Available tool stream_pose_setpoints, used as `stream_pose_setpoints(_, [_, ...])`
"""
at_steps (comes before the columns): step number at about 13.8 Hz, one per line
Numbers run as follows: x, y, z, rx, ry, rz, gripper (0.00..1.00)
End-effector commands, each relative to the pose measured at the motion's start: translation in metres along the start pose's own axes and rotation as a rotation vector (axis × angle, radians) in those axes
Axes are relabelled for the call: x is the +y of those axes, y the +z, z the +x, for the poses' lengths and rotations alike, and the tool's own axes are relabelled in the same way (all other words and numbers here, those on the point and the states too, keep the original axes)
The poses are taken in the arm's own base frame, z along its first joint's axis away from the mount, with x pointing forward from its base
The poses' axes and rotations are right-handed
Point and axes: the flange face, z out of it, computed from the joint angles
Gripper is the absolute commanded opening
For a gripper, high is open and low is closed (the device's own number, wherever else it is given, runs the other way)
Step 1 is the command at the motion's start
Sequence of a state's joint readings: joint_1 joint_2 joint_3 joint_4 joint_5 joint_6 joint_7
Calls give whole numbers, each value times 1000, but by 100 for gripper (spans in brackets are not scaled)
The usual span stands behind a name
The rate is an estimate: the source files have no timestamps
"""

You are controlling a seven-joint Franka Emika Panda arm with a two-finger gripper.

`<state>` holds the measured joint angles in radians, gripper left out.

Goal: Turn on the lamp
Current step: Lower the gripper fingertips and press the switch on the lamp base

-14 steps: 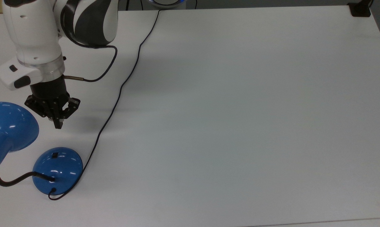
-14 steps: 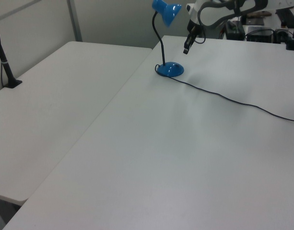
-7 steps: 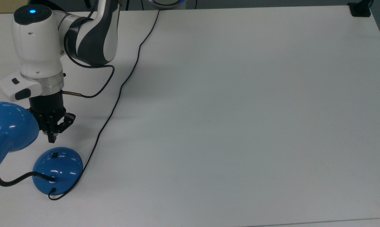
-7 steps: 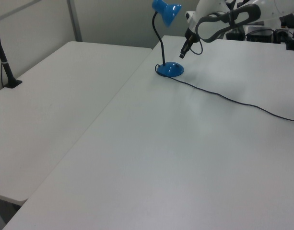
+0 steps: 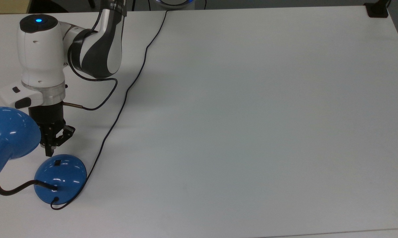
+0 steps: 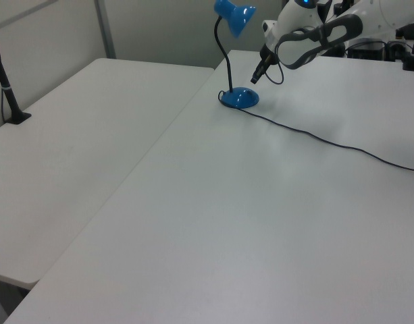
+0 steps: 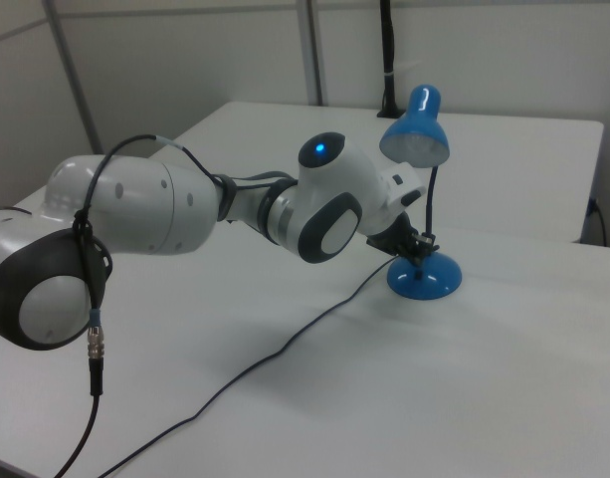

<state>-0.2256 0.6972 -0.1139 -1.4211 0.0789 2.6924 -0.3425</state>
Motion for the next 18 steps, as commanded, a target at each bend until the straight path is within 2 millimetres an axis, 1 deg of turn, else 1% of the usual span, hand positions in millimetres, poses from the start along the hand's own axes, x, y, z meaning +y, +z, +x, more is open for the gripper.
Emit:
stream_pose_setpoints(1, [3,3,0,21,4,1,1])
stream_pose_setpoints(4, [1,10,-2,17,1,3,1])
stream_pose_setpoints(7, [-4,13,0,21,-3,11,1])
stream_pose_setpoints(9, [-9,24,-1,17,-5,16,1])
stream_pose_setpoints(14, [-12,26,1,29,-7,18,1])
stream_pose_setpoints(15, [-13,28,2,56,-6,10,1])
stream_pose_setpoints(17, [-15,35,-2,56,-6,9,1])
stream_pose_setpoints(18, [-15,35,-2,56,-6,9,1])
